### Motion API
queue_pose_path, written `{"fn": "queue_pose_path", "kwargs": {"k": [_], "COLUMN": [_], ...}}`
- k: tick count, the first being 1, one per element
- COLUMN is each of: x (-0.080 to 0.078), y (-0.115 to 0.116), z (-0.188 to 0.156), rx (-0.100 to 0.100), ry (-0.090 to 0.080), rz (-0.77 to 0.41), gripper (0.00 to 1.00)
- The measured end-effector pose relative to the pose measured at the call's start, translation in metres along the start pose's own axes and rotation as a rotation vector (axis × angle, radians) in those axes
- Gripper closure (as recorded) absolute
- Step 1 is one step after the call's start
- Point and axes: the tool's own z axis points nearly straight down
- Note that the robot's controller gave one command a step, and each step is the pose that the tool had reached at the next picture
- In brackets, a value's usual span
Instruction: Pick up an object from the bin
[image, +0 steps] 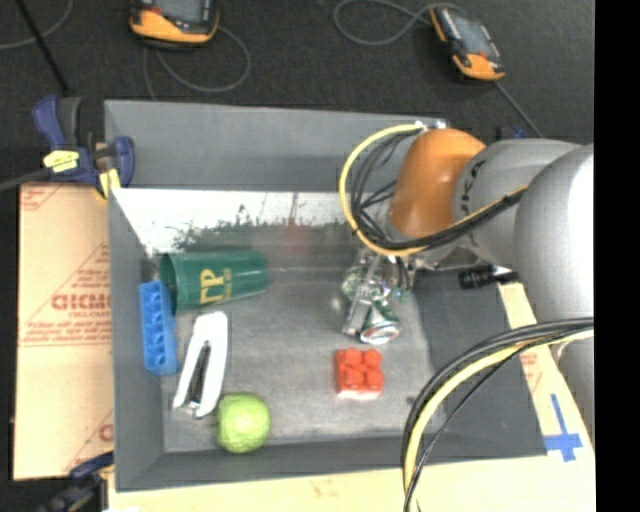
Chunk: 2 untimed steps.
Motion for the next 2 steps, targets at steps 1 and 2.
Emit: {"fn": "queue_pose_path", "kwargs": {"k": [1,2], "x": [-0.006,0.012], "y": [-0.027,-0.048], "z": [-0.005,-0.009], "rx": [0.002,0.002], "ry": [-0.012,-0.018], "rz": [-0.168,-0.389], "gripper": [0.00,1.00]}}
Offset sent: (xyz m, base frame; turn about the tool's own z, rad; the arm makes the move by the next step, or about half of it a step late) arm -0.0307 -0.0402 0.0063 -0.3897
